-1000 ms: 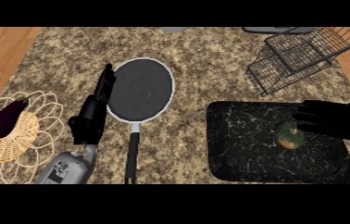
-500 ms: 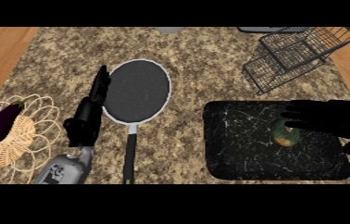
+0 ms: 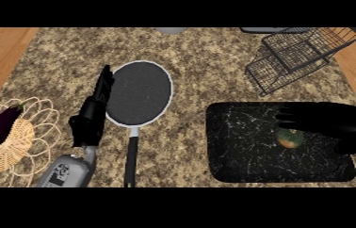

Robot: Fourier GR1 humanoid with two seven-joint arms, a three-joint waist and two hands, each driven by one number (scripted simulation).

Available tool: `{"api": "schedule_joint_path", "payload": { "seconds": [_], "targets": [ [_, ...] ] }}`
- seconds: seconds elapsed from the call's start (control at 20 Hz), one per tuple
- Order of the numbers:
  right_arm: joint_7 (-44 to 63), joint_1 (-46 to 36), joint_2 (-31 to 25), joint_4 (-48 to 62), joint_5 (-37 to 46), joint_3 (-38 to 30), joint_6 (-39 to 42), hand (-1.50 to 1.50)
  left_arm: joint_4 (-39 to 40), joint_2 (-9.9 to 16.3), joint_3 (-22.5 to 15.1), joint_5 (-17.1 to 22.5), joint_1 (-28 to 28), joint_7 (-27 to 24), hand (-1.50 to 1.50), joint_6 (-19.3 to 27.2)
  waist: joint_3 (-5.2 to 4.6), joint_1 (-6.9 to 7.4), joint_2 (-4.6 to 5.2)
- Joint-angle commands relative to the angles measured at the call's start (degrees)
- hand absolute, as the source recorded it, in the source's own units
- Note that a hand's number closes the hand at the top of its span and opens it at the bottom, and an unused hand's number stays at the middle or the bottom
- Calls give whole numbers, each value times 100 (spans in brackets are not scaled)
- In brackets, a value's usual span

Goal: Pick the squash from the tray and place it in the tiered basket

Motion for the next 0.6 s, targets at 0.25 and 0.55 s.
{"api": "schedule_joint_path", "payload": {
  "seconds": [0.25,0.55],
  "targets": [
    [-978,-286,304,923,219,-27,-302,-150,-70,-153,83,-111,371,-291,0,-173,1,9,4],
    [-772,-5,463,629,182,68,-183,-150,209,-268,361,-46,117,-290,0,-293,-2,-51,-2]
  ]
}}
